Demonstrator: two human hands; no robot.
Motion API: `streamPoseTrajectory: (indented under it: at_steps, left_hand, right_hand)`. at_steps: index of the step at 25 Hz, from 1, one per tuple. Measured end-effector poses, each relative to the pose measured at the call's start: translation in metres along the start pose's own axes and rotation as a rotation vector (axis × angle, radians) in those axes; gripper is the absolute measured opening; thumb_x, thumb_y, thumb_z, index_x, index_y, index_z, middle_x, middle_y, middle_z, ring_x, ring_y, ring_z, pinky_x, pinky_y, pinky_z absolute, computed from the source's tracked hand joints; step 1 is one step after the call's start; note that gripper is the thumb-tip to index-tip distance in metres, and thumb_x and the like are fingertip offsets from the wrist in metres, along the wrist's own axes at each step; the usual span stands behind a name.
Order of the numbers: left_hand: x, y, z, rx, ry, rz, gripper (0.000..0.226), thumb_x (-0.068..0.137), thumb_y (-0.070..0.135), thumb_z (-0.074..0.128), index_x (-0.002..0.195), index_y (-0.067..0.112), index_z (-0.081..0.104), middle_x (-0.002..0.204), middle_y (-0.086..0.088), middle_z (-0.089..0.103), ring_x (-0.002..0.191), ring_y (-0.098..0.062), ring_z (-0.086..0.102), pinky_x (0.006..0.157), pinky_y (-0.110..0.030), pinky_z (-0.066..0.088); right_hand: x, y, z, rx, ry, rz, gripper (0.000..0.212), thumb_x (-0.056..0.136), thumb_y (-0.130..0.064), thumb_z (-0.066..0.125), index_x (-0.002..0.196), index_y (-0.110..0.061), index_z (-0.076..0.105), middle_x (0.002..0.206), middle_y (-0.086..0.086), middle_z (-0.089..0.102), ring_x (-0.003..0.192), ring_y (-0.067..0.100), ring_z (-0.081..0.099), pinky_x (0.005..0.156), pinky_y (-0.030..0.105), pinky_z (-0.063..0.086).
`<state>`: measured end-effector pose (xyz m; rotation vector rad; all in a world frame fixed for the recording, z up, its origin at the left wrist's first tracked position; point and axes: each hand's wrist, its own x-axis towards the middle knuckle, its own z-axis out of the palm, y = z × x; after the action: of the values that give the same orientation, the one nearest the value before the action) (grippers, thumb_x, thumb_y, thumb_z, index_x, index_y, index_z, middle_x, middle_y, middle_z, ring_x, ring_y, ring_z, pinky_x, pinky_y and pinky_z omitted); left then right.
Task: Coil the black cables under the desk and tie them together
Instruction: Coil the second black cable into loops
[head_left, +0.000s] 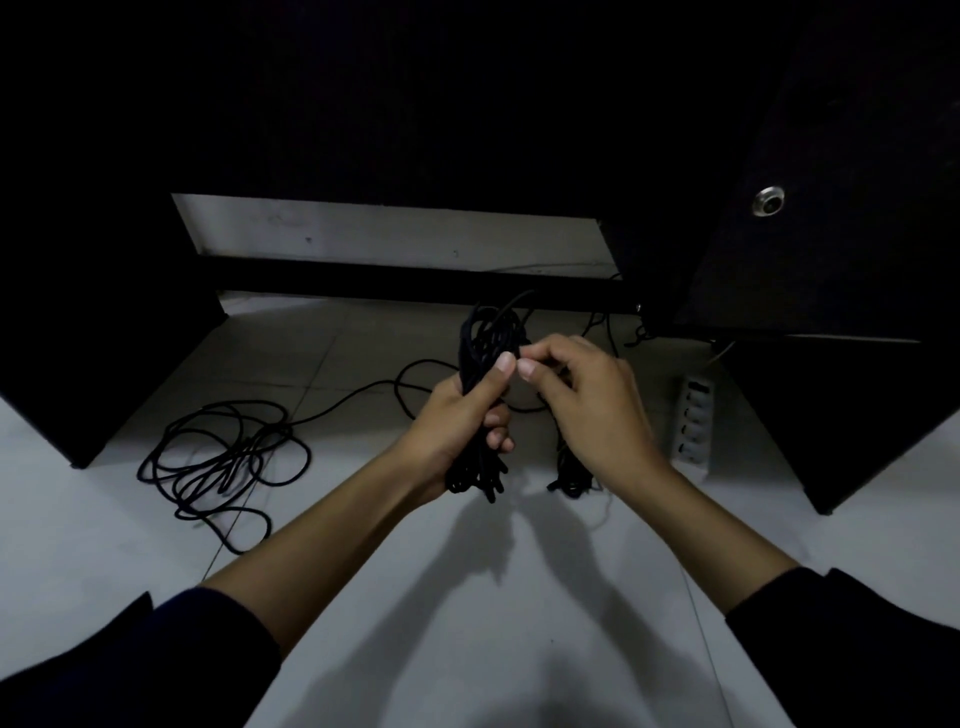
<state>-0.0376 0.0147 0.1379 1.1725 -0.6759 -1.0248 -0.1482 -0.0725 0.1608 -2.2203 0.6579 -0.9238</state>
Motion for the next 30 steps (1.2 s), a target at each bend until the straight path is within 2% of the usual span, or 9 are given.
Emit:
streamPoseTrajectory:
  at_steps: [2, 5, 7, 11, 17, 20, 23, 27, 30]
  left_hand:
    - [-0.002, -0.001, 0.002, -0.023, -0.001, -0.007, 0.034, 0.094, 0.043, 0.049, 0.103, 0.012, 0.060, 0.051, 0.005, 0.032, 0.042, -0.007, 0.037, 0.051, -0.022, 0.046]
    - [-0.003, -0.005, 0.005, -0.039, 0.004, 0.020, 0.036, 0.095, 0.039, 0.049, 0.104, 0.006, 0.061, 0.049, 0.005, 0.033, 0.041, -0.007, 0.038, 0.050, -0.021, 0.047]
    - [-0.003, -0.007, 0.004, -0.039, 0.016, 0.027, 0.035, 0.095, 0.036, 0.052, 0.107, 0.005, 0.062, 0.048, 0.005, 0.034, 0.042, -0.008, 0.039, 0.050, -0.022, 0.047]
    - [-0.004, -0.009, -0.001, -0.056, 0.001, -0.007, 0.029, 0.093, 0.038, 0.057, 0.100, 0.010, 0.064, 0.050, 0.005, 0.034, 0.044, -0.009, 0.038, 0.052, -0.024, 0.045]
    - [-0.004, -0.011, -0.001, -0.133, 0.026, -0.022, 0.027, 0.094, 0.038, 0.056, 0.082, 0.015, 0.063, 0.049, 0.003, 0.033, 0.043, -0.010, 0.037, 0.051, -0.025, 0.044]
    - [0.002, -0.007, -0.005, -0.162, 0.084, -0.019, 0.027, 0.096, 0.035, 0.054, 0.081, 0.013, 0.060, 0.047, 0.003, 0.033, 0.042, -0.010, 0.037, 0.049, -0.025, 0.044]
    - [0.003, -0.007, -0.005, -0.114, 0.097, 0.007, 0.029, 0.097, 0.031, 0.053, 0.076, 0.012, 0.058, 0.049, 0.001, 0.035, 0.044, -0.011, 0.039, 0.049, -0.024, 0.044]
    - [0.012, -0.004, -0.012, 0.095, 0.224, 0.145, 0.037, 0.098, 0.032, 0.050, 0.066, 0.013, 0.051, 0.056, -0.003, 0.045, 0.048, -0.013, 0.047, 0.048, -0.023, 0.042]
    - [0.019, 0.003, -0.024, 0.056, 0.298, 0.174, 0.032, 0.098, 0.031, 0.050, 0.072, 0.012, 0.053, 0.060, -0.002, 0.051, 0.052, -0.011, 0.052, 0.056, -0.025, 0.045]
  right_hand:
    - [0.001, -0.004, 0.001, 0.058, 0.022, 0.039, 0.005, 0.090, -0.021, 0.066, 0.090, -0.016, 0.066, 0.083, -0.010, 0.064, 0.076, -0.004, 0.059, 0.062, 0.007, 0.040]
    - [-0.003, -0.004, 0.007, 0.051, 0.043, 0.097, 0.012, 0.089, -0.021, 0.066, 0.086, -0.020, 0.055, 0.073, -0.013, 0.057, 0.067, -0.010, 0.053, 0.057, 0.005, 0.038]
    - [-0.006, -0.006, 0.010, -0.023, 0.010, 0.028, 0.007, 0.092, -0.018, 0.060, 0.098, -0.019, 0.056, 0.073, -0.016, 0.055, 0.066, -0.009, 0.053, 0.057, 0.005, 0.038]
    - [-0.011, -0.005, 0.011, -0.074, -0.032, -0.031, 0.030, 0.095, -0.019, 0.055, 0.124, -0.021, 0.049, 0.084, -0.018, 0.057, 0.069, -0.003, 0.057, 0.059, 0.009, 0.042]
    - [-0.019, 0.000, 0.012, 0.039, -0.046, -0.042, 0.050, 0.094, -0.017, 0.058, 0.139, -0.025, 0.037, 0.099, -0.015, 0.066, 0.072, -0.007, 0.061, 0.063, 0.010, 0.045]
    - [-0.023, 0.001, 0.018, 0.001, -0.072, -0.090, 0.056, 0.093, -0.012, 0.058, 0.139, -0.032, 0.032, 0.117, -0.013, 0.066, 0.091, 0.000, 0.067, 0.077, 0.028, 0.056]
    - [-0.023, 0.006, 0.021, -0.007, -0.015, -0.122, 0.052, 0.092, -0.011, 0.060, 0.133, -0.030, 0.036, 0.116, -0.007, 0.068, 0.097, 0.006, 0.068, 0.078, 0.037, 0.058]
    - [-0.034, -0.003, 0.034, -0.020, -0.030, -0.226, 0.042, 0.093, -0.009, 0.057, 0.133, -0.017, 0.045, 0.127, 0.000, 0.060, 0.108, 0.004, 0.060, 0.088, 0.022, 0.054]
    - [-0.041, 0.001, 0.038, -0.082, 0.034, -0.270, 0.038, 0.090, -0.003, 0.060, 0.126, -0.011, 0.052, 0.120, 0.000, 0.052, 0.096, -0.003, 0.050, 0.084, 0.005, 0.043]
